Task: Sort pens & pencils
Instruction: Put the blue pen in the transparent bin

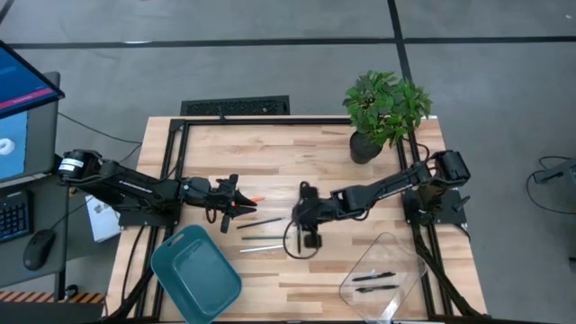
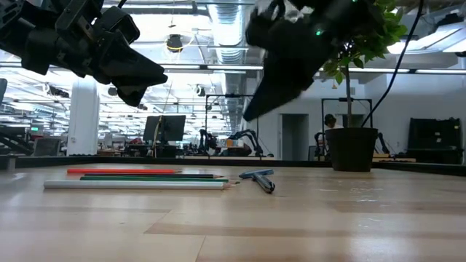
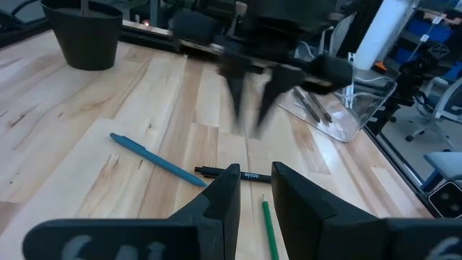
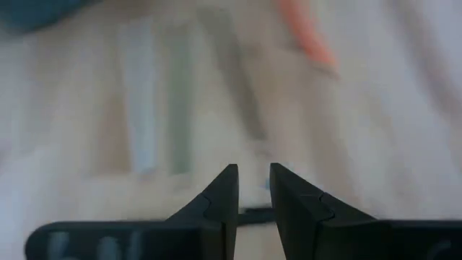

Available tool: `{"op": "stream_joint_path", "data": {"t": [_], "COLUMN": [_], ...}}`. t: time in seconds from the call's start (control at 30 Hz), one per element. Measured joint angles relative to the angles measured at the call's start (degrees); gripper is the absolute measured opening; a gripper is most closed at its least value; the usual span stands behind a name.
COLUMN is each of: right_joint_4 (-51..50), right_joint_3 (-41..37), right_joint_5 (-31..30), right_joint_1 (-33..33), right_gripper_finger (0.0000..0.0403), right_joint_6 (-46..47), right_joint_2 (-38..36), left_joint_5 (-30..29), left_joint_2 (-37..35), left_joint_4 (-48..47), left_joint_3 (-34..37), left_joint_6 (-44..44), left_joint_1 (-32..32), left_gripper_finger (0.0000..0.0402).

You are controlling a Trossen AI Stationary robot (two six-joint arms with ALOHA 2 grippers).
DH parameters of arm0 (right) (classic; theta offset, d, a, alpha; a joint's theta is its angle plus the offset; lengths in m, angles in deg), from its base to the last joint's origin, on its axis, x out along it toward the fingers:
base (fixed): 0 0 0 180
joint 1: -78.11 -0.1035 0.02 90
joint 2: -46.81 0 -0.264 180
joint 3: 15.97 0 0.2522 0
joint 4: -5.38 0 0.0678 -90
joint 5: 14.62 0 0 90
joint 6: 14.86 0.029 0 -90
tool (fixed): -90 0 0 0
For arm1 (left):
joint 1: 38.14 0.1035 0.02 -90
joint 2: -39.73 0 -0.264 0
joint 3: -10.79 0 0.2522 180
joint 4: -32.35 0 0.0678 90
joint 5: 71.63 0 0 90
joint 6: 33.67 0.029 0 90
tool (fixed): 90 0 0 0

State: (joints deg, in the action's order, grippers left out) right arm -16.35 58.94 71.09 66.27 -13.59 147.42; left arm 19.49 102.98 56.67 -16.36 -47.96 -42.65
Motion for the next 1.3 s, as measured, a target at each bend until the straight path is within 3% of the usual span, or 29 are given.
{"op": "stream_joint_path", "data": {"t": [0.1,0.5,0.8,1.03,1.3], "right_joint_4": [1.11,-12.96,-17.67,-21.32,-28.5], "right_joint_3": [0.01,0.02,3.19,6.91,10.84], "right_joint_5": [6.14,5.26,3.96,-6.42,-6.32], "right_joint_1": [1.1,9.19,11.34,11.63,11.61], "right_gripper_finger": [0.0102,0.0102,0.0102,0.0102,0.0102], "right_joint_6": [-9.91,-25.43,-28.9,-29.99,-30.25], "right_joint_2": [0.0,0.0,0.0,0.0,0.0], "left_joint_5": [0.0,-0.02,-0.02,0.0,0.0], "left_joint_2": [-0.01,0.0,0.0,-0.02,-0.02], "left_joint_4": [0.01,-0.02,-0.02,-0.02,-0.02], "left_joint_3": [0.0,0.0,0.0,0.0,0.0], "left_joint_6": [0.1,2.29,2.72,2.78,2.8], "left_joint_1": [-0.02,0.0,0.0,-0.01,-0.01], "left_gripper_finger": [0.0071,0.0071,0.0071,0.0071,0.0071]}}
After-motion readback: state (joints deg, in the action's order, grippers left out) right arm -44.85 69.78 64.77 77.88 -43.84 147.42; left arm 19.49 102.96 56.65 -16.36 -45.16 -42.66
